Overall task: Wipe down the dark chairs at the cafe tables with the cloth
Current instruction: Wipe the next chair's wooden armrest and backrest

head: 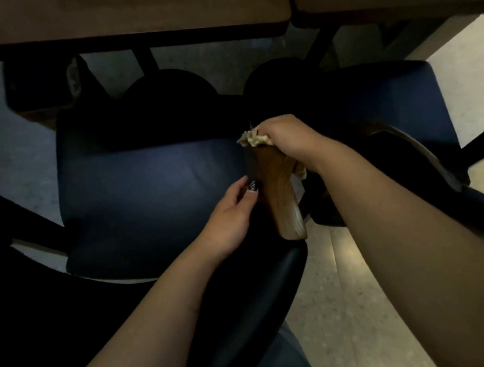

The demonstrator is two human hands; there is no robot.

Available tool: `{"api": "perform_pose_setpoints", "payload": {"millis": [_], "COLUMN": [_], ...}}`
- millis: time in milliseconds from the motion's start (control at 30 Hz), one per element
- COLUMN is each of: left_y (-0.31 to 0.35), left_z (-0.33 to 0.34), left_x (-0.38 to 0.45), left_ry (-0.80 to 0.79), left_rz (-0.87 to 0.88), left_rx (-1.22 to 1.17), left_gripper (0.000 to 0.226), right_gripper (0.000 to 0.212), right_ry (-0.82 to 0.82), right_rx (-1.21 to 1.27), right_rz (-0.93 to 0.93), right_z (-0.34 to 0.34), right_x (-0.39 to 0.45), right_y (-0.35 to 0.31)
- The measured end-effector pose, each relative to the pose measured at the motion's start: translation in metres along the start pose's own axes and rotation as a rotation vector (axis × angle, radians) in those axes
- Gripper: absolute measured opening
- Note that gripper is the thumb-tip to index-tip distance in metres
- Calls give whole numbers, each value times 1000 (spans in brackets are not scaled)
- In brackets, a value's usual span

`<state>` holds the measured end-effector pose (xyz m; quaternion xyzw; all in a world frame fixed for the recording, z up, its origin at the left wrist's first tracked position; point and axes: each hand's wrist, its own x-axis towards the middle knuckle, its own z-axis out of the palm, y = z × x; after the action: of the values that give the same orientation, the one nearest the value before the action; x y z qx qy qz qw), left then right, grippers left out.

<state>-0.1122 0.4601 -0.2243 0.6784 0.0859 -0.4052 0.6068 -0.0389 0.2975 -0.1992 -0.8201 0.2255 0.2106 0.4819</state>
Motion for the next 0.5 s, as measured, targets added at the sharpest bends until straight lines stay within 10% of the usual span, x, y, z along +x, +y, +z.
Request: {"api": "perform_pose_setpoints", "payload": {"millis": [200,500], "left_y": [0,5], "left_z": [0,-2], "left_x": [2,0], "left_ry": [8,-38], "left_rz": [-20,14], "left_rx": [-35,163], "left_gripper": [69,44], "right_gripper": [32,31], "right_ry": [97,-40], "right_rx": [-5,-44], "right_rz": [-381,-59], "right_z": [10,-1], "right_x": [-49,8], "right_y": [17,4]}}
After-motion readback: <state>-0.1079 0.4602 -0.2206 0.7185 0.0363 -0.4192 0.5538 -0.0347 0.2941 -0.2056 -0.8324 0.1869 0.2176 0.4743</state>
